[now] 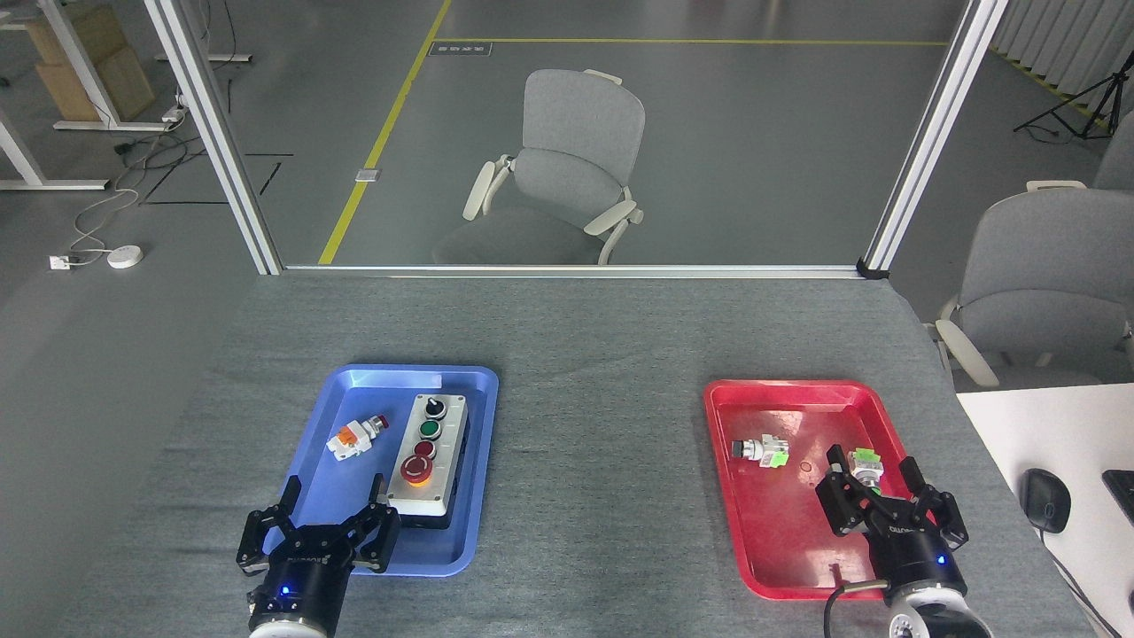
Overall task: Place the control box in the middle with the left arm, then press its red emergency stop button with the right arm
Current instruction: 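Move the left gripper down onto the gray control box in the blue tray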
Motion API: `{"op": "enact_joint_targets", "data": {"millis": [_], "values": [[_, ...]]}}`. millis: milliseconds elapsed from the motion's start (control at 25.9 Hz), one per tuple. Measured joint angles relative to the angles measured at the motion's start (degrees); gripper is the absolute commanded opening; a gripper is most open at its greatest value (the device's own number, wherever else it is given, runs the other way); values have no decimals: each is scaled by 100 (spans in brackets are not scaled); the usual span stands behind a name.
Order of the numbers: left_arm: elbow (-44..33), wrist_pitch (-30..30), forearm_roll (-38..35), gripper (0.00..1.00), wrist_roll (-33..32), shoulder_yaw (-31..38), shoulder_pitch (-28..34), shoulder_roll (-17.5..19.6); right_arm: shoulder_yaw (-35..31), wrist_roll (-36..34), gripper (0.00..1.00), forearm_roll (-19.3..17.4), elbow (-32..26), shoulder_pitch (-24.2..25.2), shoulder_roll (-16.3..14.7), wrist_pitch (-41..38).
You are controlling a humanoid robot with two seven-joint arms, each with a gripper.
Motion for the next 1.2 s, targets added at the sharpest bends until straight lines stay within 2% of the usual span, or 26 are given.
{"op": "enact_joint_targets", "data": {"millis": [734,1197], "values": [[98,-112,57,99,289,-13,-54,-36,-91,15,100,-69,-2,0,-110,28],[663,-86,-68,97,314,-441,-341,-61,-84,-27,100,-69,-1,-1,-119,-20]]}}
